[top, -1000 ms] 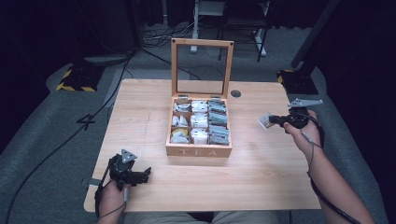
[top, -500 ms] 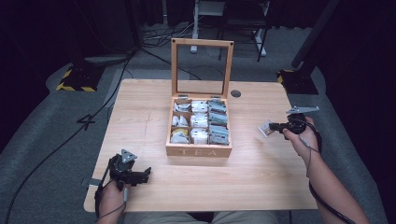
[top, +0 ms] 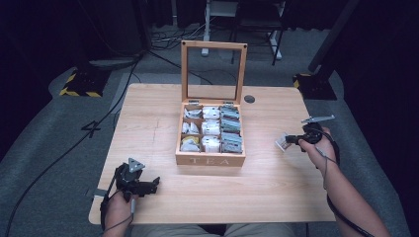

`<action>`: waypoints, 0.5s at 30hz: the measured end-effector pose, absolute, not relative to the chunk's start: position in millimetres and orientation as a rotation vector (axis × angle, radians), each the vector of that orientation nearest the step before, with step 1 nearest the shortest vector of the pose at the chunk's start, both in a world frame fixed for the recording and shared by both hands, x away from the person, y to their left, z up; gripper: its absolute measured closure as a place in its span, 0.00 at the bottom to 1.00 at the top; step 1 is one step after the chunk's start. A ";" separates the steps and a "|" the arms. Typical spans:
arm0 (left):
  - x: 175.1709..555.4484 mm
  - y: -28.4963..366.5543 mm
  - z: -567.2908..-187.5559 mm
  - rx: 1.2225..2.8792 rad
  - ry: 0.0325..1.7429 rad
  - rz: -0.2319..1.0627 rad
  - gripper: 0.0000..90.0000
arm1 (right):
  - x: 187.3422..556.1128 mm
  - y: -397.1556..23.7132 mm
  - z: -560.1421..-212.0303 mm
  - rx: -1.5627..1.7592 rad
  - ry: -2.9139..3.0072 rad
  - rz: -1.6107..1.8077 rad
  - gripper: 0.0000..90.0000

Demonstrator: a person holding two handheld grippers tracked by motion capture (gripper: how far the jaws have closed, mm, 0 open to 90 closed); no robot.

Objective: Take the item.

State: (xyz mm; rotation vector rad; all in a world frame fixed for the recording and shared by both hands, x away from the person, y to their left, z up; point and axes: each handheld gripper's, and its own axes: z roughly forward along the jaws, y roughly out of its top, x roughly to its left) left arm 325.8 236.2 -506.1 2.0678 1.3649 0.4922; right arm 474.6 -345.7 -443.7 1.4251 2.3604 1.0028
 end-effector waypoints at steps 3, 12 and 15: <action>325.8 236.2 -506.1 2.068 1.365 0.492 0.00 | 475.0 -346.3 -447.1 1.441 2.364 0.979 1.00; 325.9 236.2 -506.1 2.068 1.365 0.492 0.00 | 477.1 -350.7 -452.3 1.464 2.356 0.953 0.83; 325.8 236.2 -506.1 2.068 1.365 0.492 0.00 | 479.8 -353.6 -457.4 1.463 2.351 0.947 0.64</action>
